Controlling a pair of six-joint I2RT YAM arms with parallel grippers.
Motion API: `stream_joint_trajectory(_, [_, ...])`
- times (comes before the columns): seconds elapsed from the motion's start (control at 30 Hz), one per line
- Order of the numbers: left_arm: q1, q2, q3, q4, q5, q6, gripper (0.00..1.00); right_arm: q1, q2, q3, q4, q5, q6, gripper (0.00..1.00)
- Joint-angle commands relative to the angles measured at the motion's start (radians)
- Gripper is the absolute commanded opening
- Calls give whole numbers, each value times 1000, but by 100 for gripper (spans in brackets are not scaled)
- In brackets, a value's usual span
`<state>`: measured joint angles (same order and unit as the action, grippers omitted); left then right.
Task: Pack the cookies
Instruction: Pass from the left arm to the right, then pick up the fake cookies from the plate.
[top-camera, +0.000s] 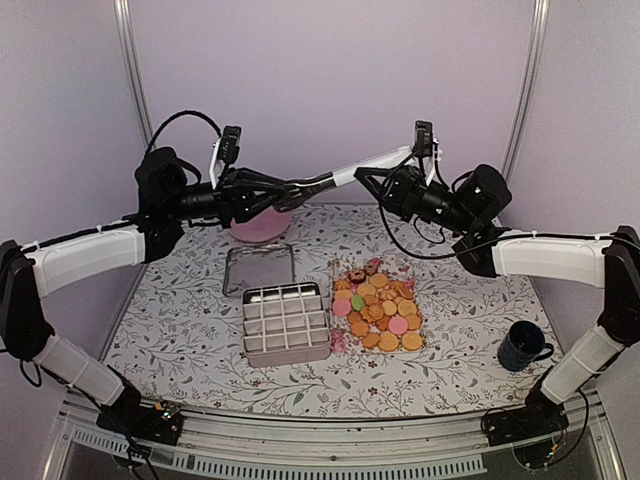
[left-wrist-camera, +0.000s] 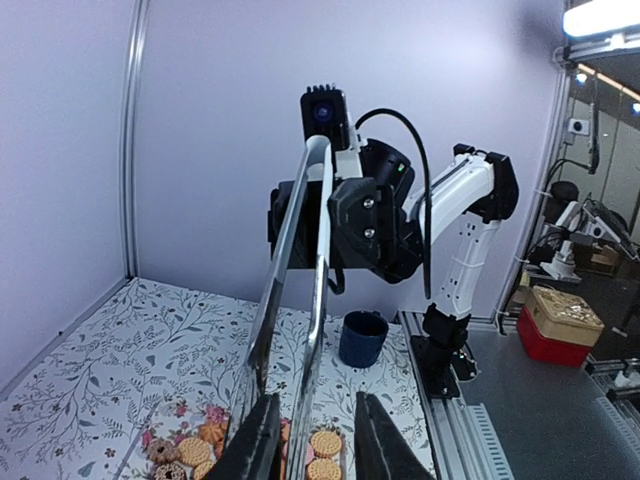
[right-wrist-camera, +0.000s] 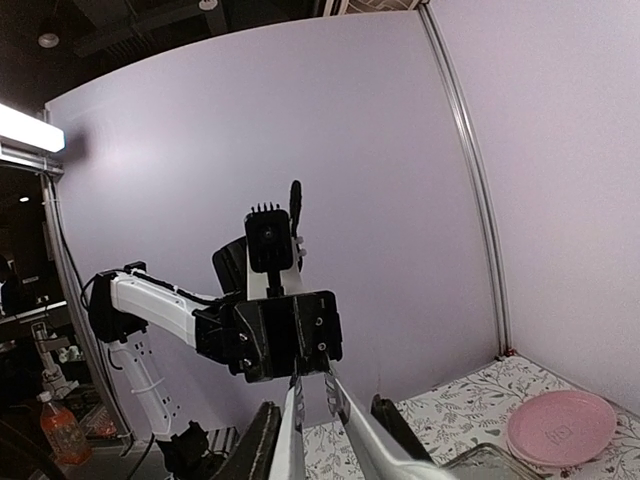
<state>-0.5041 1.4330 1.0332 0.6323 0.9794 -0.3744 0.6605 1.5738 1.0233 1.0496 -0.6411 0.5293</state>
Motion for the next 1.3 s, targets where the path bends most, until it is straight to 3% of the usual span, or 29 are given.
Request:
stream_joint_trajectory(0.0, [54, -2, -8, -166, -10, 141, 35, -10, -94, -8, -231, 77, -167, 28])
stream_joint_trajectory(0.03, [73, -1, -10, -217, -10, 183, 48, -12, -112, -16, -263, 91, -189, 28])
stream_joint_trajectory(0.17, [158, -4, -10, -410, -31, 324, 76, -29, -175, -42, -390, 146, -282, 28])
stream_joint_trajectory(0.33, [239, 46, 141, -821, -141, 549, 89, -34, -221, -19, -620, 240, -440, 28])
stream_joint_trajectory(0.5, [290, 187, 403, -1234, -373, 725, 99, -36, -249, -23, -753, 313, -560, 28])
stream_joint_trajectory(0.63, [381, 285, 537, -1435, -449, 737, 99, -36, -239, -22, -791, 333, -594, 28])
stream_joint_trajectory(0.8, [482, 315, 540, -1511, -452, 748, 99, -36, -214, -26, -820, 402, -611, 30])
stream_joint_trajectory(1.13, [486, 208, 322, -1355, -601, 749, 99, -36, -194, -13, -973, 498, -619, 33])
stream_joint_trajectory(1.27, [484, 185, 275, -1326, -587, 747, 99, -36, -214, -33, -1049, 499, -594, 36])
